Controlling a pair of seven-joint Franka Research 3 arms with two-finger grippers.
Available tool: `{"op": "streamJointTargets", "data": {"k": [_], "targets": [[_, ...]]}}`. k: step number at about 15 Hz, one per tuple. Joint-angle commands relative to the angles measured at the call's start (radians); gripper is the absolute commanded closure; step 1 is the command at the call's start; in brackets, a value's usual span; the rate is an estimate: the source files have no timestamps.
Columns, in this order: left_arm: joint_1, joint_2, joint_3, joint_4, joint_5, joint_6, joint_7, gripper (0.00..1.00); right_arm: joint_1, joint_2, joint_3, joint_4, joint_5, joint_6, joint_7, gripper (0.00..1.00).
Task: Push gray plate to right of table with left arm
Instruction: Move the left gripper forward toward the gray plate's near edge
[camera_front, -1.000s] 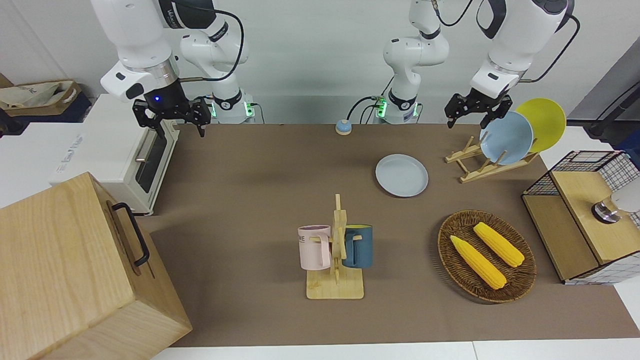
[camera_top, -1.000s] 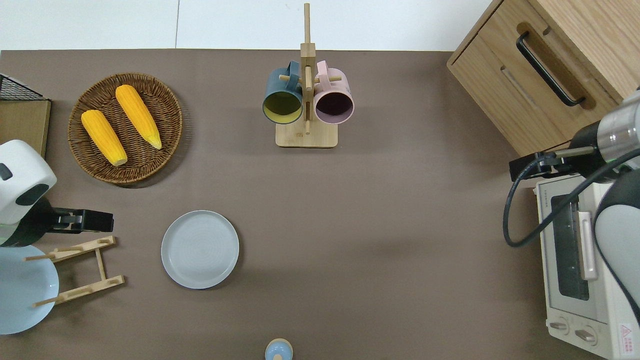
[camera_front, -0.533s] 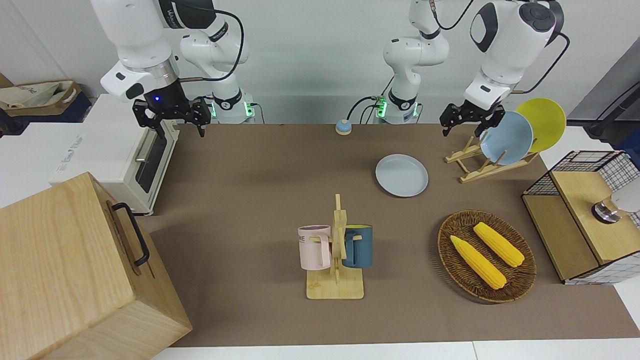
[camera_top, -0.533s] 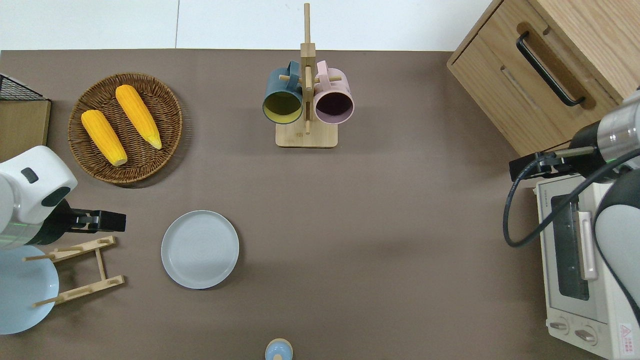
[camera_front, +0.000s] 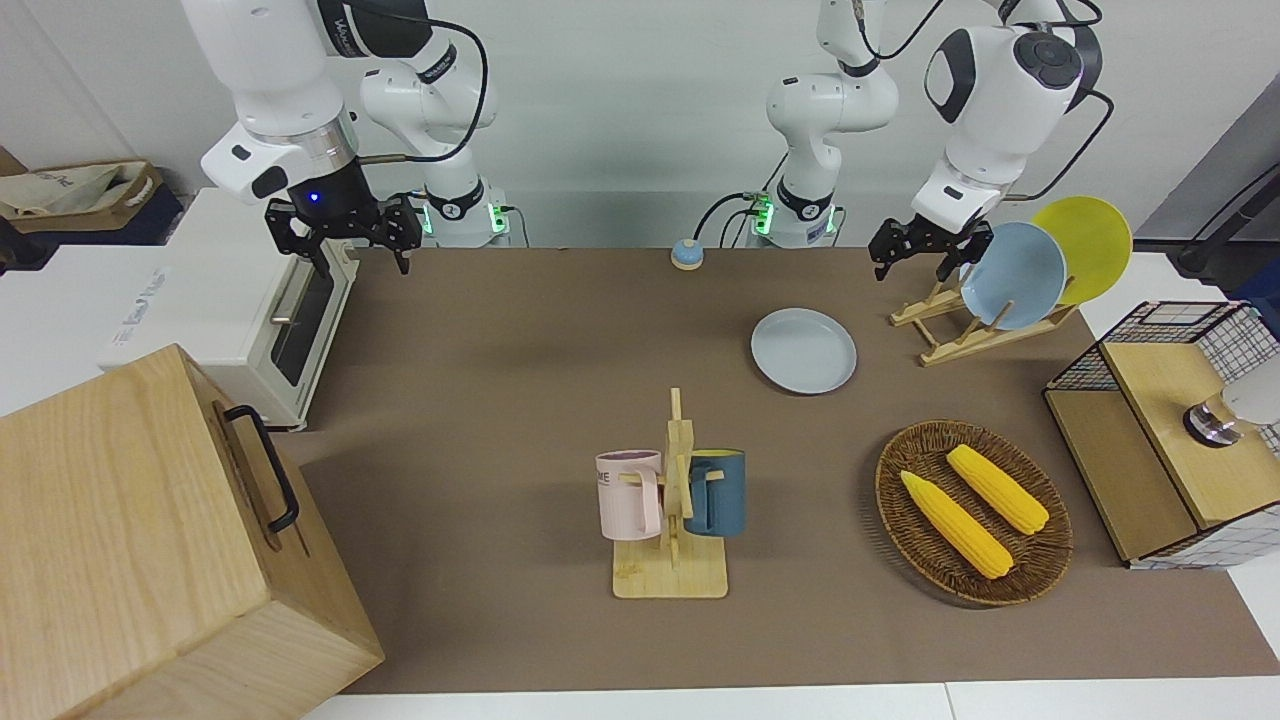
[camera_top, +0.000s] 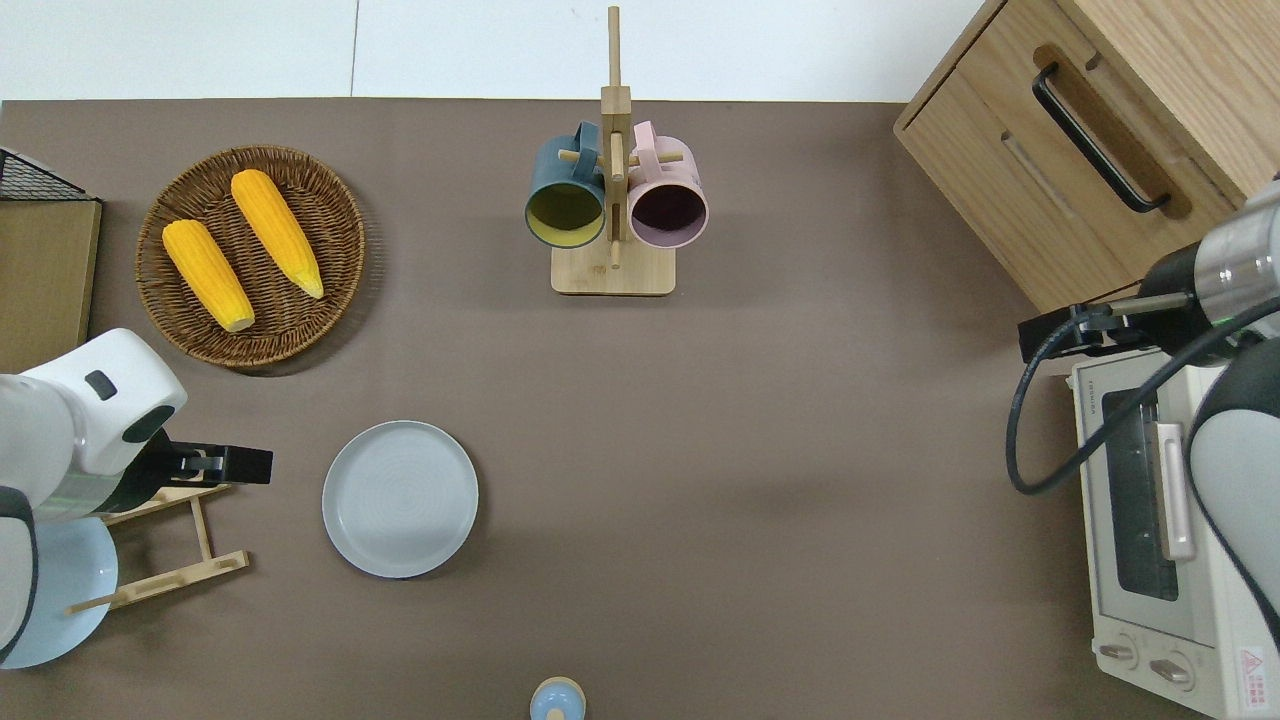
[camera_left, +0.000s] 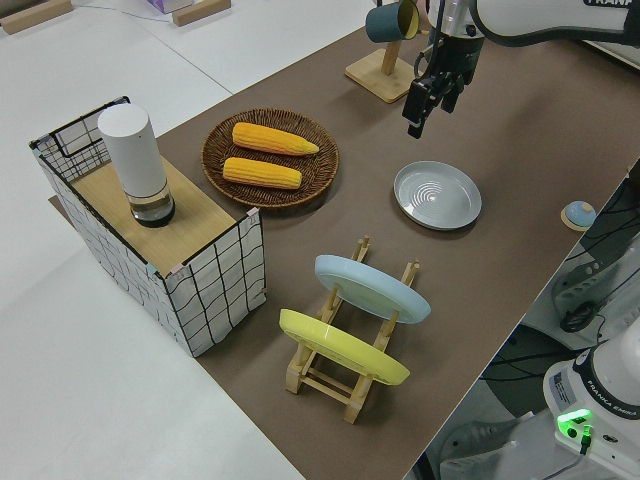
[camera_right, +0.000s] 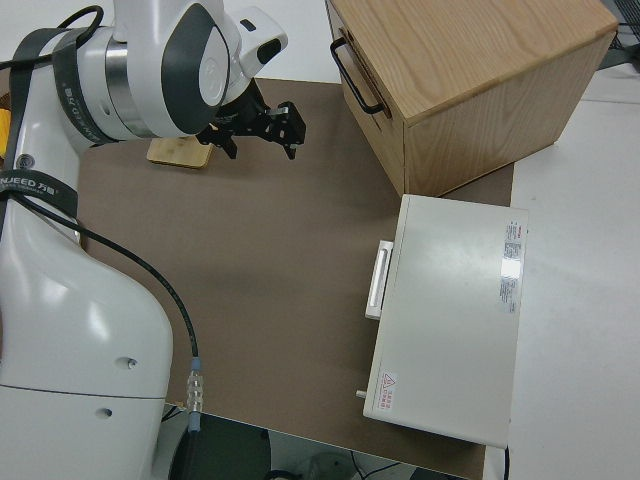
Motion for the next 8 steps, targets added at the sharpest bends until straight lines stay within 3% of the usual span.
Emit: {"op": "streamJointTargets", "data": {"k": [1, 8], "targets": [[-0.004, -0.06, 0.002, -0.107, -0.022, 0.08, -0.011, 0.0, -0.001, -0.006, 0.0, 0.001, 0.007, -0.01, 0.003, 0.017], [-0.008, -0.078, -0.005, -0.195, -0.02, 0.158, -0.074, 0.0, -0.001, -0.006, 0.0, 0.001, 0.007, -0.01, 0.003, 0.017]]}}
